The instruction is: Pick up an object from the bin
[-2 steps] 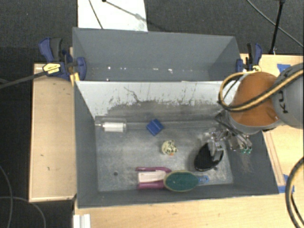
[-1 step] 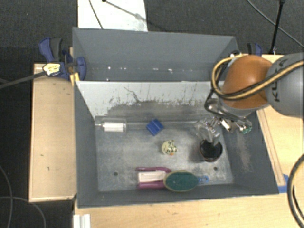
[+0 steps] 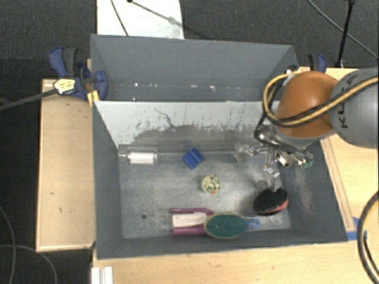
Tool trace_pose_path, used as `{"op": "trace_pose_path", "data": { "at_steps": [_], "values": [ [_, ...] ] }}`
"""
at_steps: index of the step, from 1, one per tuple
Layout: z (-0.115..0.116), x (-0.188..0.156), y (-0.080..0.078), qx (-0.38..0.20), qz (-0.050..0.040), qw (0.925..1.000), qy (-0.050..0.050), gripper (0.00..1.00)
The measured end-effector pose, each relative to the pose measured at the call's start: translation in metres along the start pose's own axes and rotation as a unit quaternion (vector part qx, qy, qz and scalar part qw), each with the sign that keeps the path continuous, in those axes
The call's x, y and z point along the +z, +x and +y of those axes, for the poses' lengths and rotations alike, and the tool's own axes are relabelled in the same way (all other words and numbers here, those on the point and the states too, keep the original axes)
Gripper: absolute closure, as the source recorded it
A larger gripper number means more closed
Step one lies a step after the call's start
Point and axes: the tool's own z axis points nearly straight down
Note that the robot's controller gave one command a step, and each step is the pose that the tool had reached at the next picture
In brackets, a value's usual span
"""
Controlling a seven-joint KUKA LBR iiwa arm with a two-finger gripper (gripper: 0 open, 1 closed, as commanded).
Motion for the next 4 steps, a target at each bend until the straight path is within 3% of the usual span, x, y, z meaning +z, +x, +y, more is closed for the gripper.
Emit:
{"op": "trace_pose_path", "data": {
  "at_steps": [1, 2, 3, 4],
  "values": [
    [0.058, 0.003, 0.086, -0.165, 0.0048, 0.9863, -0.004, 0.0],
    [0.058, 0.003, 0.085, -0.167, 0.0039, 0.9859, -0.004, 1.0],
    [0.142, 0.0, 0.037, -0.404, -0.0034, 0.9148, 0.002, 1.0],
    [0.131, 0.004, 0.011, -0.676, 0.0019, 0.737, -0.007, 1.0]
  ]
}}
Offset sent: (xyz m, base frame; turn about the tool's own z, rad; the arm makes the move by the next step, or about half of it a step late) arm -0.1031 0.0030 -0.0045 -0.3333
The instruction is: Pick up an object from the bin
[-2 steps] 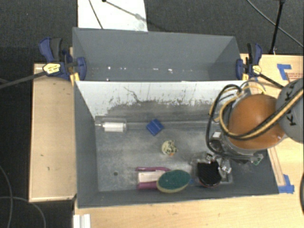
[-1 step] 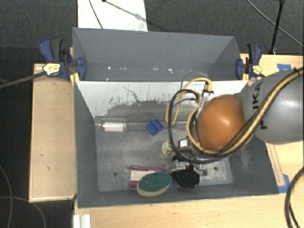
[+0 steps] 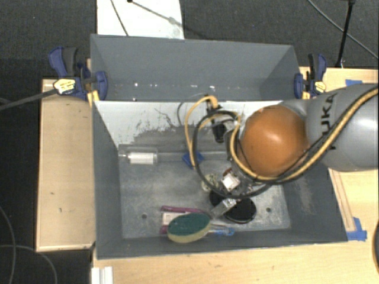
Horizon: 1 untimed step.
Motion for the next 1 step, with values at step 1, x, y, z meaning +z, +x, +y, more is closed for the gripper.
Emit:
{"op": "trace_pose_path", "data": {
  "at_steps": [1],
  "values": [
    [0.0148, -0.0646, 0.0479, 0.01, 0.0034, 0.9999, 0.003, 1.0]
  ]
}}
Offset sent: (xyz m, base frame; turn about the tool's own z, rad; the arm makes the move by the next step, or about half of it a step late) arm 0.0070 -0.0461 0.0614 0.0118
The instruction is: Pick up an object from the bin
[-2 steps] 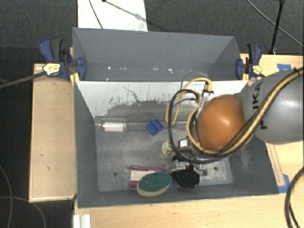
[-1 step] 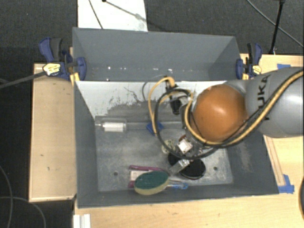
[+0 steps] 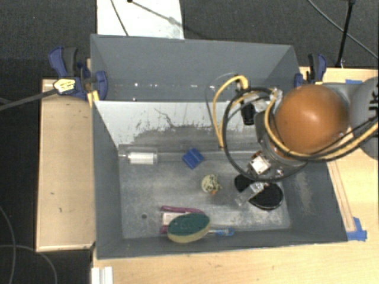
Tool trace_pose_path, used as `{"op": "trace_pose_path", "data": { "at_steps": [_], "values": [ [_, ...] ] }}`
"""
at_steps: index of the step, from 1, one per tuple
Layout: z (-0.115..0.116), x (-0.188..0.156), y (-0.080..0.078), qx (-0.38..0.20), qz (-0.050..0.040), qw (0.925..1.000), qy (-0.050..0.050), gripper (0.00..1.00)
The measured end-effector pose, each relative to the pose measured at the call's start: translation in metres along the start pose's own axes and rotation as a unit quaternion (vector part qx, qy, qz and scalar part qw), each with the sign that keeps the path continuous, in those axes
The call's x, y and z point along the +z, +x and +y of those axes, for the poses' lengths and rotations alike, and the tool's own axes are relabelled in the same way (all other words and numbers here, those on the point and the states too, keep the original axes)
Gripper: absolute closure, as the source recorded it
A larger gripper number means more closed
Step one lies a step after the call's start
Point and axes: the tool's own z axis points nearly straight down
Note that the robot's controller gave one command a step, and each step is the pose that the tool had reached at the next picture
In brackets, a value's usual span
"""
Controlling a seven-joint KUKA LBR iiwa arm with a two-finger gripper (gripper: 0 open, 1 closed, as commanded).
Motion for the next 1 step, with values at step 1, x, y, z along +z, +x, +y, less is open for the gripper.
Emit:
{"op": "trace_pose_path", "data": {
  "at_steps": [1],
  "values": [
    [0.0051, -0.107, 0.042, 0.007, 0.0002, 1.0, 0.001, 1.0]
  ]
}}
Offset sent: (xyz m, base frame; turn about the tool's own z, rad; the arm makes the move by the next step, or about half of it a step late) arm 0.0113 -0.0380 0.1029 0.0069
